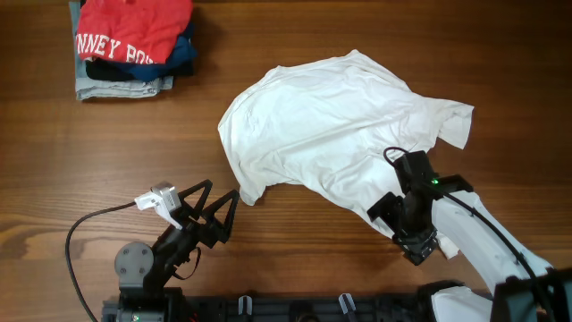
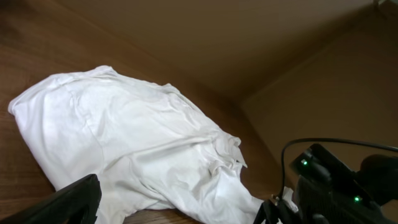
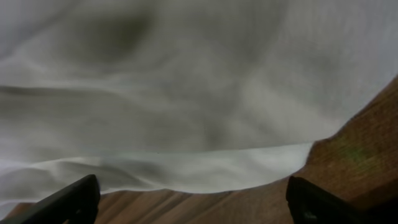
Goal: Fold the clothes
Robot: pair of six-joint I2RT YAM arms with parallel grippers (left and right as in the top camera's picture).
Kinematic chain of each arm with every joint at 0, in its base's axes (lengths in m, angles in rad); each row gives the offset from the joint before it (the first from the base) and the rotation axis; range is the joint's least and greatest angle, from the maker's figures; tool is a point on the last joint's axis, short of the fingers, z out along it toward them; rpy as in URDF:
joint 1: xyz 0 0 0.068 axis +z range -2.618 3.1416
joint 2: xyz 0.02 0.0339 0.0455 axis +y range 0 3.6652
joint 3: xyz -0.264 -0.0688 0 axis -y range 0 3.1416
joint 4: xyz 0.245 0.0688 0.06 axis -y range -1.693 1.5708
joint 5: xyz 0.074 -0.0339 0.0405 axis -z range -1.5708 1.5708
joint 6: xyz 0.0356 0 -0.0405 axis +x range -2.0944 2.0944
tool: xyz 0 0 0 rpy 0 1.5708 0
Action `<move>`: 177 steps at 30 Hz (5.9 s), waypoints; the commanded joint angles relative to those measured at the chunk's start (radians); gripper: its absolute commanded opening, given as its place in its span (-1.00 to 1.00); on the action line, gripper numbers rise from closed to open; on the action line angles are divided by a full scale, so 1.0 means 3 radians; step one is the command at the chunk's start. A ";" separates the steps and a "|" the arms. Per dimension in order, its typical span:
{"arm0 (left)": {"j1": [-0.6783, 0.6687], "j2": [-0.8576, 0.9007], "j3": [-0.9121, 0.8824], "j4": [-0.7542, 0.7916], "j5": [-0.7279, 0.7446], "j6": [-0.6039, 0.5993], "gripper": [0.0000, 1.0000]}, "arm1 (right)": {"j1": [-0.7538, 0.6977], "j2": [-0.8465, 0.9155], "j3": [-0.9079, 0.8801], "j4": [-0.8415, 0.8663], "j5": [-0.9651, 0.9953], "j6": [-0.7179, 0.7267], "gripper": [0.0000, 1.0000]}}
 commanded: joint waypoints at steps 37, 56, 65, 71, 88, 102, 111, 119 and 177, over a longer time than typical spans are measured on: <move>-0.1136 0.4856 0.2218 -0.1113 -0.1549 0.0071 1.00 | 0.0005 0.0135 -0.0037 0.0506 -0.0210 -0.0145 -0.58; -0.1100 0.5085 0.2218 -0.0881 -0.1589 0.0081 -0.33 | 0.0005 0.0135 -0.0037 0.0469 -0.0211 -0.0191 -0.56; -0.1100 0.4608 0.2497 -0.1336 -0.1686 0.0083 -0.92 | 0.0004 -0.0057 0.0038 0.0155 -0.0058 -0.0151 -0.92; -0.1100 0.3150 0.2691 -0.2064 -0.2182 0.0083 -0.92 | 0.0004 -0.0793 0.0740 -0.0590 0.0300 -0.0290 -0.92; -0.1100 0.2281 0.3239 -0.3023 -0.2319 0.0080 -0.92 | 0.0161 -0.1132 0.1666 -0.1653 -0.0740 -0.1259 -0.53; -0.1100 0.3225 0.3240 -0.2731 -0.2346 0.0056 -0.92 | 0.1391 -0.1132 -0.0126 -0.0444 -0.1011 -0.0122 -0.05; -0.1100 0.3225 0.3240 -0.2635 -0.2345 0.0056 -0.92 | 0.1403 -0.0997 -0.0306 -0.0008 -0.0451 -0.0080 0.12; -0.1100 0.3225 0.3240 -0.2609 -0.2345 0.0056 -0.92 | 0.1600 -0.0109 -0.0306 0.0369 -0.0590 0.0108 0.08; -0.1347 0.4665 0.5159 -0.1209 -0.2998 0.1034 -0.92 | -0.0490 0.0375 0.4420 -0.0575 0.0350 -0.1446 -0.91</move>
